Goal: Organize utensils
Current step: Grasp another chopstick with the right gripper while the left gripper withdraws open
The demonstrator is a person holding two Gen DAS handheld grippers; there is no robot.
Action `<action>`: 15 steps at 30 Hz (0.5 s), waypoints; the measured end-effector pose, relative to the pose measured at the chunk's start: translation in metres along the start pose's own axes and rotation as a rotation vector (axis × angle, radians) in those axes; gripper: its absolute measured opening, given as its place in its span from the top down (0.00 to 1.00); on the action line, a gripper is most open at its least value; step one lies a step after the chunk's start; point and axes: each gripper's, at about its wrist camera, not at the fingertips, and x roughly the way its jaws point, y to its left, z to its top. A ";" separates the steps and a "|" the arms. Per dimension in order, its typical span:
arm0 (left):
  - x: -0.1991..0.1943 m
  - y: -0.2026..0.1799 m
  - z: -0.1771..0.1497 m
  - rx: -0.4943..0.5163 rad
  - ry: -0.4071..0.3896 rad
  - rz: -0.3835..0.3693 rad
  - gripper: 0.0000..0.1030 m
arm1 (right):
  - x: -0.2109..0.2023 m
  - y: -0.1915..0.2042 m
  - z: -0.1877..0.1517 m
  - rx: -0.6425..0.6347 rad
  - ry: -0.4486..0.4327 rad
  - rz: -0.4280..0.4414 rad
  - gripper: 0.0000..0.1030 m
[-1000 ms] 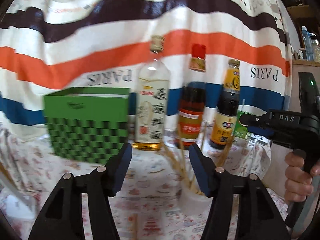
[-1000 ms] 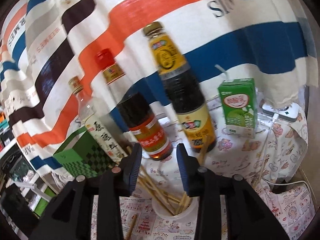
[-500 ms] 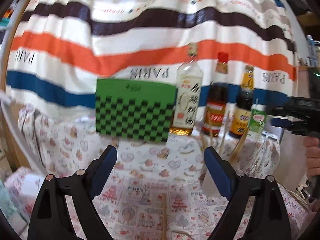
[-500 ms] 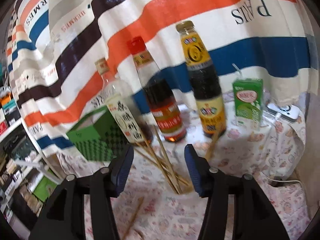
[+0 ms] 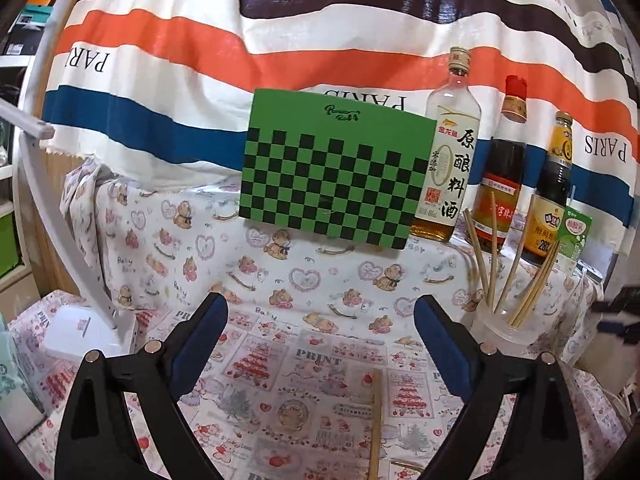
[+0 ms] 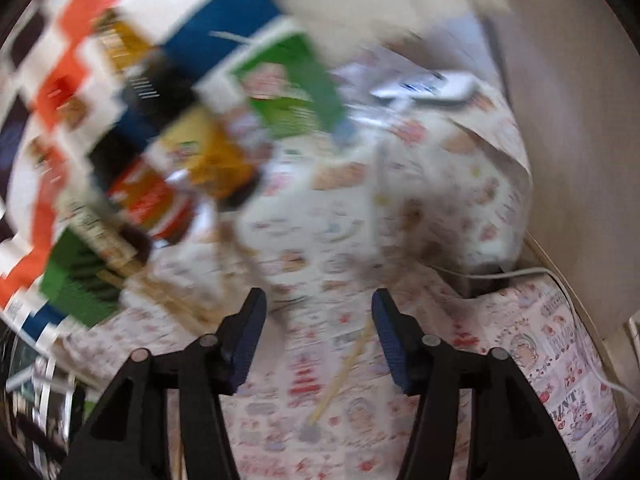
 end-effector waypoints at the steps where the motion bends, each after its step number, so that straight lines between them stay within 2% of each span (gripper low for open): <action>1: 0.001 0.001 0.001 -0.003 0.001 -0.001 0.09 | 0.008 -0.007 0.001 0.017 0.011 -0.007 0.55; 5: 0.001 0.002 0.001 -0.011 0.000 0.004 0.09 | 0.044 -0.026 0.001 0.078 0.084 -0.030 0.63; 9: 0.001 0.001 0.001 -0.012 0.003 0.006 0.09 | 0.073 -0.042 -0.008 0.138 0.161 -0.016 0.72; 15: 0.001 0.002 0.002 -0.019 0.006 0.005 0.09 | 0.092 -0.039 -0.015 0.143 0.176 0.015 0.84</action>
